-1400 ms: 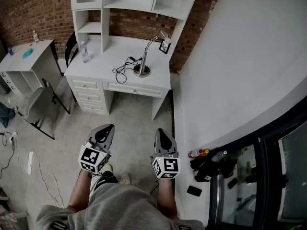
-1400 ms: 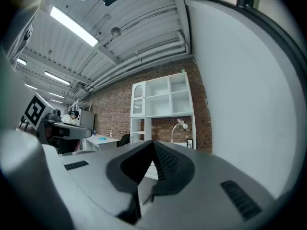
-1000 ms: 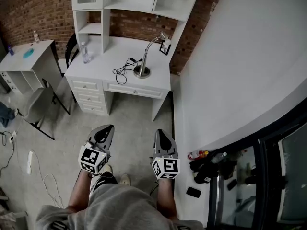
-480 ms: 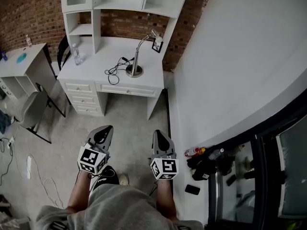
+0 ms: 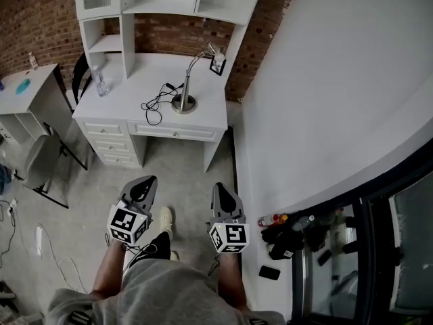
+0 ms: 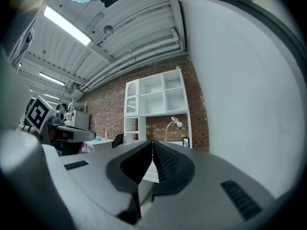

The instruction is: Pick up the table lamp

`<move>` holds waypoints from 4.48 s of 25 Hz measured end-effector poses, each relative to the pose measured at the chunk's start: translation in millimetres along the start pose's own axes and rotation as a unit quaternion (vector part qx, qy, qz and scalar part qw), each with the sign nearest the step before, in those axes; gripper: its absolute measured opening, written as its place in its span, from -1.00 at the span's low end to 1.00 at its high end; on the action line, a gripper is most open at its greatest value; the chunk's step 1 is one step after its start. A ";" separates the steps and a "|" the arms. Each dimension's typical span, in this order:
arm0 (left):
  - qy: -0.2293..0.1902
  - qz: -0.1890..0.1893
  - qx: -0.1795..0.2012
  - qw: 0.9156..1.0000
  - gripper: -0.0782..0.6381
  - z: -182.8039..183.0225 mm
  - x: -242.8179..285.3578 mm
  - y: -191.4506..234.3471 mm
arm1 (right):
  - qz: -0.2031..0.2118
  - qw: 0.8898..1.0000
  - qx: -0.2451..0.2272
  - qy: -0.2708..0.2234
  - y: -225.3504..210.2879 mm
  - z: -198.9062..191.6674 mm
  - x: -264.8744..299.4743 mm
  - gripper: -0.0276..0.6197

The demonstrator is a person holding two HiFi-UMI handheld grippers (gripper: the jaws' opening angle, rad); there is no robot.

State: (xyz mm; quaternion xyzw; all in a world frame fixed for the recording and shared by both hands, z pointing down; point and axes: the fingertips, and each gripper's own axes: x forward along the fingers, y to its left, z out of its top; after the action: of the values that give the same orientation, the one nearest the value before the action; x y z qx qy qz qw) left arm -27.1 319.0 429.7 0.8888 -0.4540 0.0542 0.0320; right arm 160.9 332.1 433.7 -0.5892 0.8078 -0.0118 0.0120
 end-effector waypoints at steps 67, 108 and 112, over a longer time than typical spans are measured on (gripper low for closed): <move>0.006 0.091 -0.028 0.995 -0.77 27.7 328.3 297.0 | 0.085 0.996 -0.006 0.021 -107.2 -4.2 461.7 -0.84; 0.101 0.138 -0.072 0.983 -0.77 -57.5 404.5 359.0 | 0.156 0.979 0.034 0.128 -112.4 -119.0 578.0 -0.84; 0.102 0.141 -0.073 0.982 -0.77 -59.7 404.4 362.9 | 0.170 0.977 0.030 0.127 -107.2 -120.5 578.9 -0.84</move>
State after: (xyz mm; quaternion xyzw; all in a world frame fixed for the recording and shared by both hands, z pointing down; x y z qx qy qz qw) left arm -90.0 -212.2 542.5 0.8007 -0.5720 0.1152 0.1354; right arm 82.2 -251.4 554.6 -0.4362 0.8905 -0.1080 -0.0710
